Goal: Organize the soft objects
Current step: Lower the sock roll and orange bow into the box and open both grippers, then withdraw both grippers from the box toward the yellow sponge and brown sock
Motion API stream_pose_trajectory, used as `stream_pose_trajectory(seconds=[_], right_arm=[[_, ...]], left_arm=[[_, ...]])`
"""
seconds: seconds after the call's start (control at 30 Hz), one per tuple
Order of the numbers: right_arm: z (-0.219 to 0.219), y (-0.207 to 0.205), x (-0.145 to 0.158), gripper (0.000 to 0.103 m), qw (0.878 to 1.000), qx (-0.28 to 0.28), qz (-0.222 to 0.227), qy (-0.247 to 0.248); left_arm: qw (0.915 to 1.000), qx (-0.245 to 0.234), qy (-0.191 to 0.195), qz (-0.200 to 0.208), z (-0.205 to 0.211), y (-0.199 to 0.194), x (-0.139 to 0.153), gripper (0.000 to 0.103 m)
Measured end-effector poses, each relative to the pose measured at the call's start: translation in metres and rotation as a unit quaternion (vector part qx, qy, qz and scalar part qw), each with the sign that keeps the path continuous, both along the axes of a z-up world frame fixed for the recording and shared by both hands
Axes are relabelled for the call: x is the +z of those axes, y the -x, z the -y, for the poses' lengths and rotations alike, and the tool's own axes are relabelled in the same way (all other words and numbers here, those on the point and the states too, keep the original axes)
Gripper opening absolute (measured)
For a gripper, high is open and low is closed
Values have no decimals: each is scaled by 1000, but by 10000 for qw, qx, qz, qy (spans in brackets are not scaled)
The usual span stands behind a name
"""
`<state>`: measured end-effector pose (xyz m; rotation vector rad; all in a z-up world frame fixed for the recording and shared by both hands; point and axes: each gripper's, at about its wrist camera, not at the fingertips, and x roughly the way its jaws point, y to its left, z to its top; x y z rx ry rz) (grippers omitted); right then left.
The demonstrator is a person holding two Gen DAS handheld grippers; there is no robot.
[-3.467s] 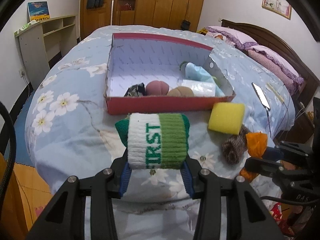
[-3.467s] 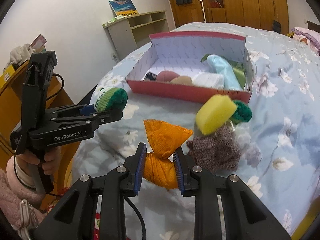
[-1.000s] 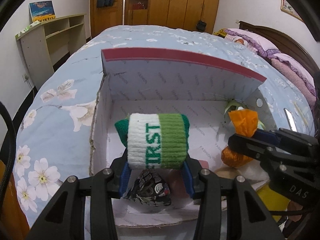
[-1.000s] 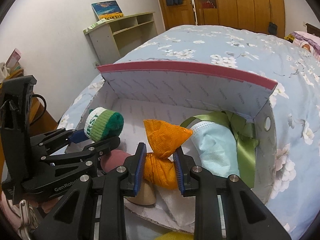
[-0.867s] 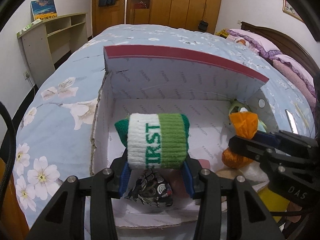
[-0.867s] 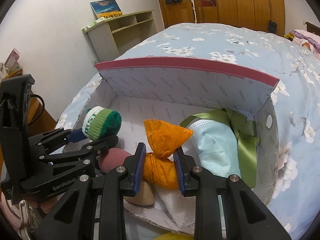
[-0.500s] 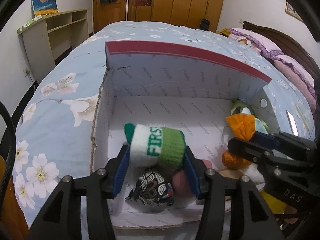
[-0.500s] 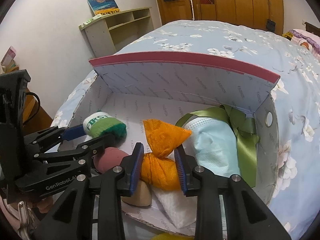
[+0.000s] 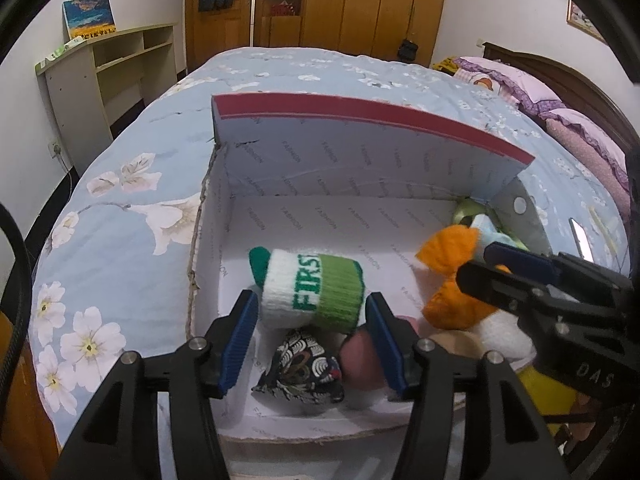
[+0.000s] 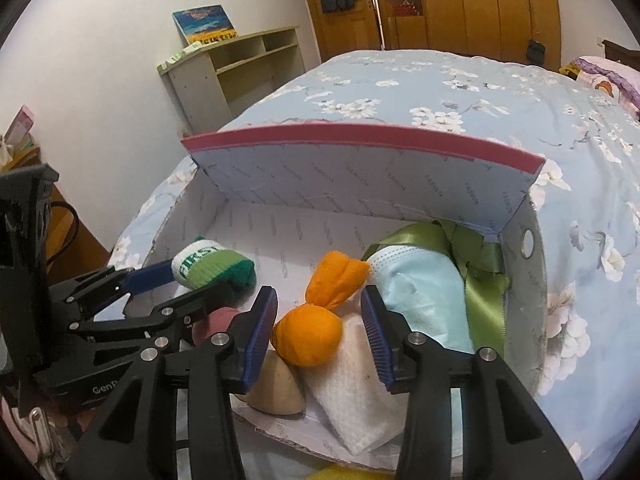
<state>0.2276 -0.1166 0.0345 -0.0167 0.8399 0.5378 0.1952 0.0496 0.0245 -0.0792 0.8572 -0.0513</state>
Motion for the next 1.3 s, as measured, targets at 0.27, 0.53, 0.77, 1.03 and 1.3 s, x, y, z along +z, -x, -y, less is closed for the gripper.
stream_pose_trajectory(seconds=[0.27, 0.53, 0.77, 1.03, 1.3], right_arm=[[7, 7, 11, 45, 9999, -40, 103, -91], [10, 19, 21, 45, 9998, 8, 185, -110], [14, 33, 29, 45, 9996, 21, 241, -133], [26, 52, 36, 45, 9995, -12, 291, -150], [40, 76, 38, 45, 9994, -60, 310, -107]], left_arm=[[10000, -50, 5, 86, 3, 11, 9, 59], [9998, -67, 44, 154, 6, 22, 18, 59], [9998, -102, 89, 174, 7, 34, 22, 59], [9996, -213, 124, 171, 14, 48, 25, 59], [9990, -385, 154, 174, 27, 65, 28, 59]])
